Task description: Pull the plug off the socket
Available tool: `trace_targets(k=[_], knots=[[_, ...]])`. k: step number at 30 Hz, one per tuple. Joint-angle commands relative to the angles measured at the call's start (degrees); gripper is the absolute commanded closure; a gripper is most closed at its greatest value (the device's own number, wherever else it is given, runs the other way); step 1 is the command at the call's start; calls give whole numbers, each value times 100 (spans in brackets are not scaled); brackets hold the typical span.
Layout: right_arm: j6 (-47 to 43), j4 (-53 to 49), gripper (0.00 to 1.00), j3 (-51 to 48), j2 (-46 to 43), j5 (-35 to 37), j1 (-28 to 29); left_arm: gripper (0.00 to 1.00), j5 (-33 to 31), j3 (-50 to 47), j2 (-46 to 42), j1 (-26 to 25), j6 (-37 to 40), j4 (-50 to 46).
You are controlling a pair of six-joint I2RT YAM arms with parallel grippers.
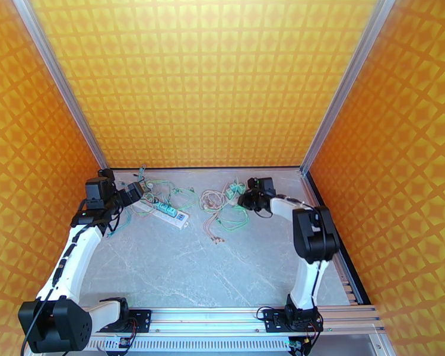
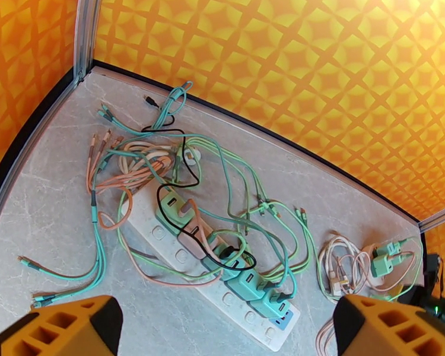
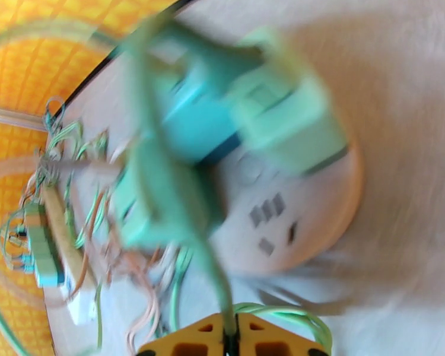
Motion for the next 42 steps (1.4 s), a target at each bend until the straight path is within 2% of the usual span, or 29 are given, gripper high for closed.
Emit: trace_targets(k=[1,12,18,19,23,24,28,32,37,42], knots=[[277,-6,89,-748,-582,-152,243,1,187,-171,-157,-65,-131,207],[1340,464,90,-2625,-2266,294,1584,1,238,-207,-87,-191,-165,239],[1840,423,87,-2959,-2961,689,2185,1,239,-187,5,-329,-163,254],[1894,399,84,-2982,-3035,715,2207,1,240,-183,16,-366,-160,254],[1726,-138,54,-2931,-3357,1064,2208,1,237,-136,105,-606,-106,263],[1595,-428,49,-2861,-3410,1268,2207,1,238,-109,132,-677,-107,264],[1055,-1412,39,-2524,-3527,2007,2177,1,236,-35,258,-1005,-132,281],[839,-1948,27,-2278,-3652,2570,2078,1,236,95,453,-1422,-99,255],[800,-2202,27,-2191,-3822,2894,1889,1,239,354,820,-1812,-62,199],[468,-1976,31,-1962,-3796,2548,1565,1,236,626,1056,-2109,48,139]])
